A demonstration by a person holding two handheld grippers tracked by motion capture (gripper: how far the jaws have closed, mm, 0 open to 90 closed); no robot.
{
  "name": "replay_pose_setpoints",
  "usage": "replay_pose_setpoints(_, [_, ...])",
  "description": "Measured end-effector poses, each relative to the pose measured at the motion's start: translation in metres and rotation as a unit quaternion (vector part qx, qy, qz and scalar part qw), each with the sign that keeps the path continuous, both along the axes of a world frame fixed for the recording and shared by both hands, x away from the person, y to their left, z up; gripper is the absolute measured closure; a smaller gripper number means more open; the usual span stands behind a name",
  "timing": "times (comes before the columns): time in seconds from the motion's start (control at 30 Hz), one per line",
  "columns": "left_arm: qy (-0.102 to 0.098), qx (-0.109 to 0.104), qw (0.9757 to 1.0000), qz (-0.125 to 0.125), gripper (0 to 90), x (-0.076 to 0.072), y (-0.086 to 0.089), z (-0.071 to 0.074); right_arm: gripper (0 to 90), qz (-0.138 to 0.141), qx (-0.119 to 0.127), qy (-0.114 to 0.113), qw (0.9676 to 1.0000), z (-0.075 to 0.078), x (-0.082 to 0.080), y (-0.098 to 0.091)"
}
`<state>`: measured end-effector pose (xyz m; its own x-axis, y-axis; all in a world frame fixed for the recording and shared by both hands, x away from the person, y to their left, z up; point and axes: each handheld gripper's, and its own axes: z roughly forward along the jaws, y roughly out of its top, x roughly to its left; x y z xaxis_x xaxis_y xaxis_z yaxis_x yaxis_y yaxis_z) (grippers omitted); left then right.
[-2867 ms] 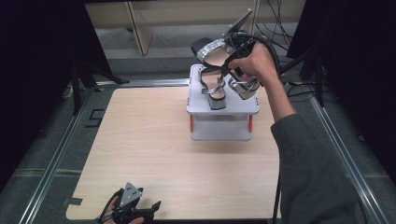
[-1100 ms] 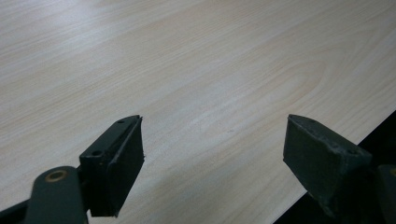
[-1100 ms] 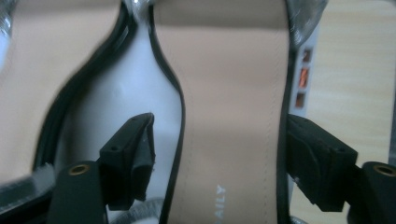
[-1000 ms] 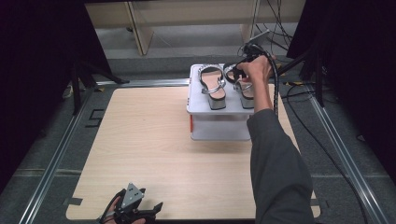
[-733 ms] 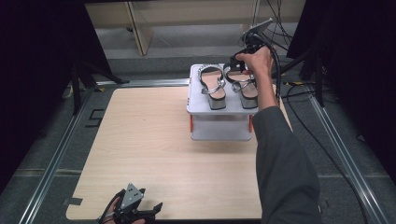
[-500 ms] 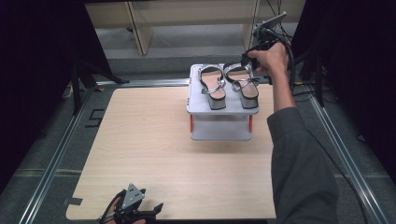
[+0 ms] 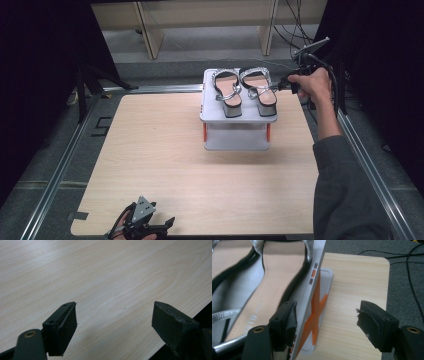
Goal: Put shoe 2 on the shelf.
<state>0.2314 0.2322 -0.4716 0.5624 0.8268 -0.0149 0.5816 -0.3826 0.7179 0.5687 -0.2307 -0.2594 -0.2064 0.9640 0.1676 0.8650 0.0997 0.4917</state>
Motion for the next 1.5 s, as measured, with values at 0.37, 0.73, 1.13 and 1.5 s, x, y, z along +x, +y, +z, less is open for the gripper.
replay_pose_setpoints(0.37, [0.001, 0.0, 1.0, -0.004, 19.9, 0.002, 0.0, -0.001, 37.8, 0.063, 0.025, 0.001, 0.9977, -0.023, -0.016, 0.004])
replay_pose_setpoints(0.73, [-0.001, 0.004, 1.0, -0.002, 19.9, 0.002, 0.0, -0.001, 34.8, 0.095, 0.013, -0.013, 0.9953, -0.022, -0.02, 0.026])
replay_pose_setpoints(1.13, [0.0, -0.008, 1.0, -0.002, 19.9, 0.001, -0.001, -0.001, 28.2, 0.096, 0.021, -0.036, 0.9945, -0.028, -0.023, 0.024])
replay_pose_setpoints(1.5, [0.0, 0.001, 1.0, -0.003, 19.8, 0.002, -0.001, -0.001, 26.9, 0.092, 0.045, -0.058, 0.9931, -0.021, -0.06, -0.01])
